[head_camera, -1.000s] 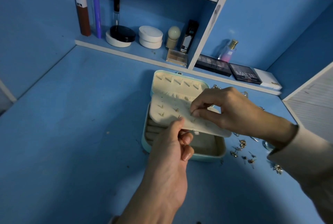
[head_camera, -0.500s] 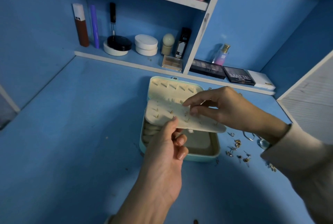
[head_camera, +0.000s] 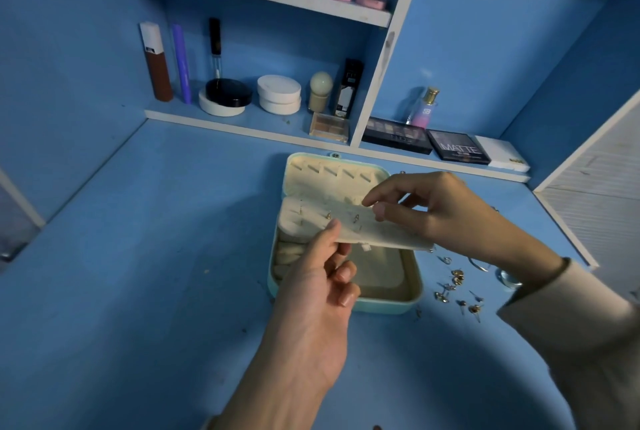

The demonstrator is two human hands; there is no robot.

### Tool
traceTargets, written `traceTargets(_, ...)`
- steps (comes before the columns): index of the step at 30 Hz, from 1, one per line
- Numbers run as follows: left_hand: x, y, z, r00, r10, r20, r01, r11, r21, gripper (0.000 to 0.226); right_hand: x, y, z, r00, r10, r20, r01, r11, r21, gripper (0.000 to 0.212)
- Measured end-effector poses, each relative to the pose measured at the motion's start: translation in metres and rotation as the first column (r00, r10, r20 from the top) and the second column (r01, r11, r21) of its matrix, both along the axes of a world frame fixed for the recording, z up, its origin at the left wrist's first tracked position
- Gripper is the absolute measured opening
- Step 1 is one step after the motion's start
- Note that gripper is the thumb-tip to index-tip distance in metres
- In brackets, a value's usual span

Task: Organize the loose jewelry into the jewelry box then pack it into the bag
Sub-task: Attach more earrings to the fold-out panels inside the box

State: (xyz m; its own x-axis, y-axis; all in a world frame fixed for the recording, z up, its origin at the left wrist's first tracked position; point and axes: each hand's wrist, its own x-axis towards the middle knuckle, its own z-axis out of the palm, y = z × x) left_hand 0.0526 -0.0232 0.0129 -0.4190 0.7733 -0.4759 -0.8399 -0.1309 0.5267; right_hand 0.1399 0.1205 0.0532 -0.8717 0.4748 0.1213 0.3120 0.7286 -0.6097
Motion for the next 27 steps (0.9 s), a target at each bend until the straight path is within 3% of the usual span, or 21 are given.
traceTargets(8,-0.001,0.0,-0.001,1.0,-0.004,-0.007,0.004,1.0,-0.016,0.009,-0.017,0.002,0.002,0.993,0.052,0.102,-0.054,0.998,0.013,0.006)
traceTargets(20,0.0,0.0,-0.002,1.0,-0.006,-0.017,0.005,1.0,-0.024,0.008,-0.021,0.01,0.006,0.969,0.203,0.142,-0.204,0.979,-0.005,0.011)
traceTargets(27,0.0,0.002,-0.001,1.0,0.018,-0.013,-0.018,0.999,-0.032,0.012,-0.021,0.012,0.009,0.976,0.168,0.137,-0.167,0.986,-0.023,0.007)
